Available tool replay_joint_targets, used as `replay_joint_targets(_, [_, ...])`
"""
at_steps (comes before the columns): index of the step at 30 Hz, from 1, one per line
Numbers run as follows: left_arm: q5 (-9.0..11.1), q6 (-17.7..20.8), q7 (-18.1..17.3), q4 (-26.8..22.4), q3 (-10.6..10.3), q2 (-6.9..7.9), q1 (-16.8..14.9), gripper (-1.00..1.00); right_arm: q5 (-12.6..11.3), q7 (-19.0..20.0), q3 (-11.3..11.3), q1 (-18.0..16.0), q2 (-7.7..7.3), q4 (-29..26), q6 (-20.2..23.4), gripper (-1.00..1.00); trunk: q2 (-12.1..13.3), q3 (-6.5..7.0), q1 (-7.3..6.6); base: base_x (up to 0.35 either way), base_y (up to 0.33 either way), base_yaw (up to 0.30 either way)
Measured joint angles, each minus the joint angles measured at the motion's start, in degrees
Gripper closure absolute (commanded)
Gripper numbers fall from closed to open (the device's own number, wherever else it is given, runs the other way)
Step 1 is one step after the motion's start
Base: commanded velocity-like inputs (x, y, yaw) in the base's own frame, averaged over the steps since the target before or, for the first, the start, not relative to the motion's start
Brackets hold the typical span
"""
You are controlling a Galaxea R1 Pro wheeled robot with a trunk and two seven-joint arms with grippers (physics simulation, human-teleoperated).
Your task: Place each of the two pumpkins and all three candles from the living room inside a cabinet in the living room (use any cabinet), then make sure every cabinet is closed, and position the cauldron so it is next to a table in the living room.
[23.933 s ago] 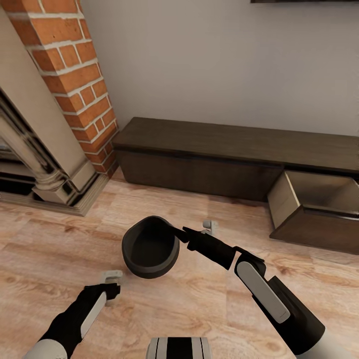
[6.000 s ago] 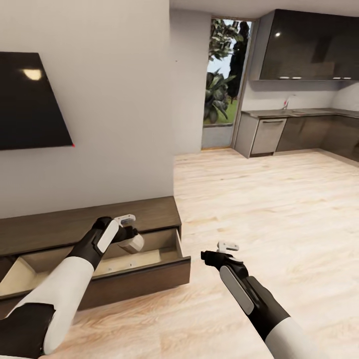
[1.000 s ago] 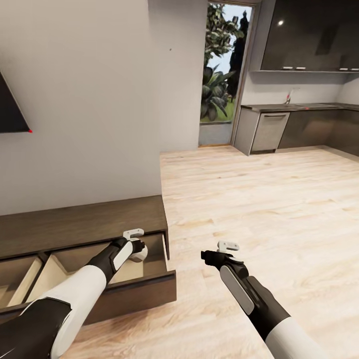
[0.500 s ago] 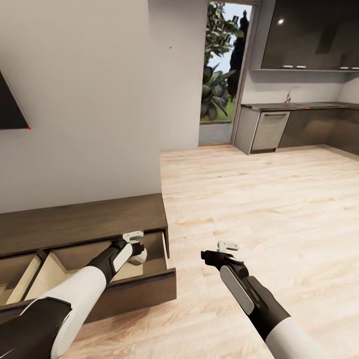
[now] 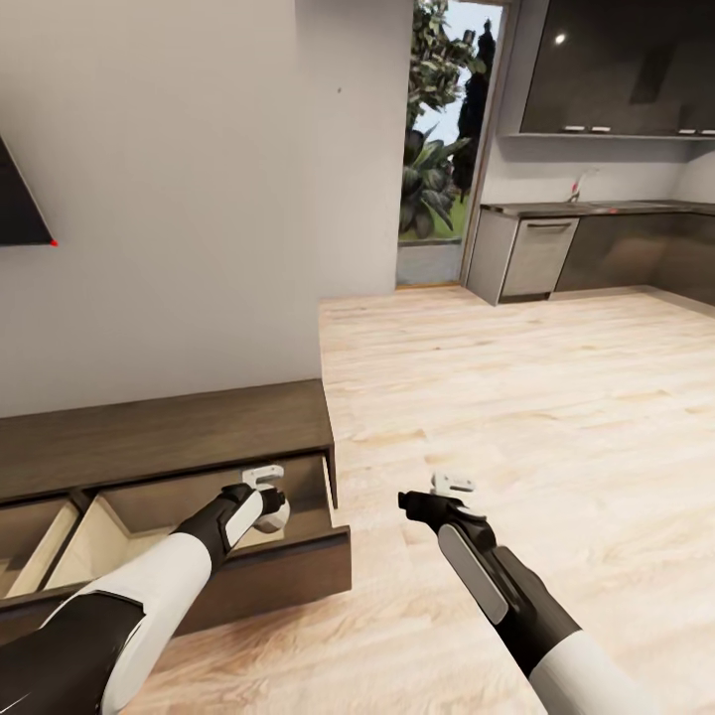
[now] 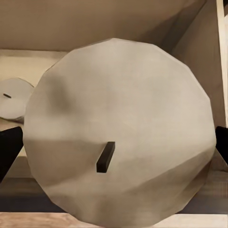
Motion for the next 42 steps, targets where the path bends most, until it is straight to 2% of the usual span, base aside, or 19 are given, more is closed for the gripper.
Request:
replay_joint_targets(10, [-0.06,-0.06,0.00,0.24,-0.03,0.00,0.00,1.00,-0.07,-0.03,-0.02,0.00,0.10,-1.88,0.12,-1.00,-4.01,-1.80,2.20,0.000,0.000,0.000])
replay_joint_targets(42, [0.12,-0.14,-0.09,0.23,0.04,0.00,-0.01,1.00,-0.07,0.00,0.07,0.00,0.10,-1.91,0.03,-1.00,-4.03,-1.80,2.19,0.079,0.008,0.000])
